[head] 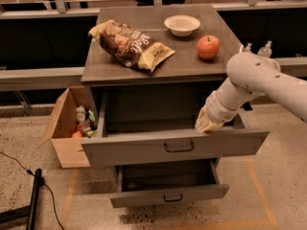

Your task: Open top drawer

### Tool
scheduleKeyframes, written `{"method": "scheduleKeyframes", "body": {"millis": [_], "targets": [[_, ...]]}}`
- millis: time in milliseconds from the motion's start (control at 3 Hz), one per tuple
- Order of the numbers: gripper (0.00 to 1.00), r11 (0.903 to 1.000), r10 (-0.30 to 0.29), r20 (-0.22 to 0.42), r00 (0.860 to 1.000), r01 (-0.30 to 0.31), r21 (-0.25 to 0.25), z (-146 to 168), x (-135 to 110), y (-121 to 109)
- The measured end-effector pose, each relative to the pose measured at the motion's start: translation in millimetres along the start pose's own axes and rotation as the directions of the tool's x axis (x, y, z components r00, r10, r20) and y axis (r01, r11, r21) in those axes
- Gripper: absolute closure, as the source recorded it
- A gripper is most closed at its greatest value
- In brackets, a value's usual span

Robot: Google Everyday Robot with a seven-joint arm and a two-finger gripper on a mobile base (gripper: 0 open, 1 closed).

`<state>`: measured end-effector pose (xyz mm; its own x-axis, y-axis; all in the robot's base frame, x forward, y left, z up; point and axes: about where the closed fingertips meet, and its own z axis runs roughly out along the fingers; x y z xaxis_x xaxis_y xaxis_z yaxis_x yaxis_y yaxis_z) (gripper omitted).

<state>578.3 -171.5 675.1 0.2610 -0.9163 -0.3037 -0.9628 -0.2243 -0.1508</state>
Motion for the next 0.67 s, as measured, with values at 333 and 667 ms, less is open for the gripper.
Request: {"method": "scheduleKeyframes", "body": {"millis": [333,667], "targets": [[1.0,0.9999,-0.001,-0.004,1.0,0.001,0.012,2.4,-5.5,-2.2],[1.0,1.0,0.0,-0.001,1.0,0.0,-0.005,10.7,-8.8,2.4]]}}
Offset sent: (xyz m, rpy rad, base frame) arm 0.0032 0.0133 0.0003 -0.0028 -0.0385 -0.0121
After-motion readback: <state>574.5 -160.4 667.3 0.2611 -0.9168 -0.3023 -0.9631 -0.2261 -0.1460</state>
